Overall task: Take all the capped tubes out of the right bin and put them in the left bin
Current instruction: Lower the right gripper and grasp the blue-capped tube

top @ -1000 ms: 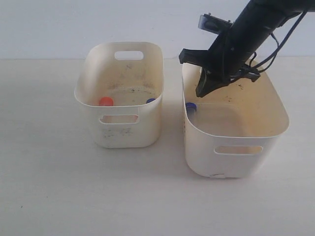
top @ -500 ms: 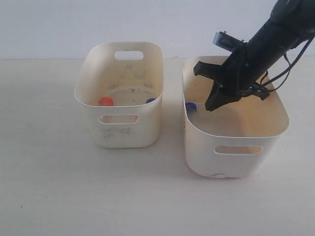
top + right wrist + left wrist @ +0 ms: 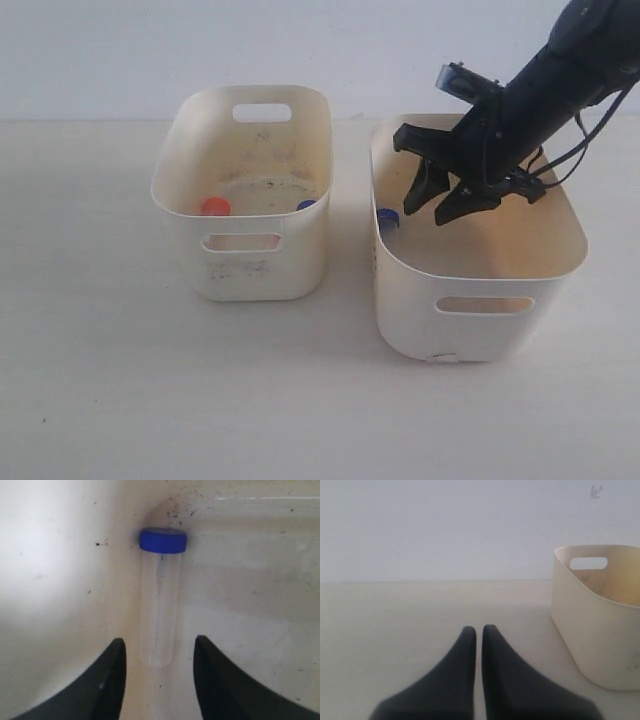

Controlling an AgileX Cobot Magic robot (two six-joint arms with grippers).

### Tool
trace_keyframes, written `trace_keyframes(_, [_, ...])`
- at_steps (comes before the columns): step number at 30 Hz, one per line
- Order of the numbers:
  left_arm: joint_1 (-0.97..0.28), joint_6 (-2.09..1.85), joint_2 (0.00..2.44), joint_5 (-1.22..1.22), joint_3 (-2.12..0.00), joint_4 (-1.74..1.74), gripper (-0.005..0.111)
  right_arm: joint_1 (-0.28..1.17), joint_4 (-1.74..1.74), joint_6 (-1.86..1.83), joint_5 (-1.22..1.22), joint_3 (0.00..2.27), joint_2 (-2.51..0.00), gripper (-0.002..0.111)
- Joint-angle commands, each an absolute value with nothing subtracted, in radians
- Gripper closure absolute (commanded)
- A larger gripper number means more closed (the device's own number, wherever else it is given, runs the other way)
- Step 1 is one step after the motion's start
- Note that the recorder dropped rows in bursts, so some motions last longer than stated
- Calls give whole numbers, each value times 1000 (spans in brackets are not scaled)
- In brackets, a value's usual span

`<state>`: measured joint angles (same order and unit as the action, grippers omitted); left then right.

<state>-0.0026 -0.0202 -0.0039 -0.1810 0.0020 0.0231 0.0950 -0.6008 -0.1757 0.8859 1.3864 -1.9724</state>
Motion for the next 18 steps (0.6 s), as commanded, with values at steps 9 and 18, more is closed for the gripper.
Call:
trace_keyframes(9, [-10, -16, 0, -174, 0, 26, 103, 91, -679, -231, 883, 1373, -2068, 65])
trace_keyframes(18, [-10, -16, 0, -174, 0, 26, 103, 91, -685, -272, 902, 1373, -2113, 36])
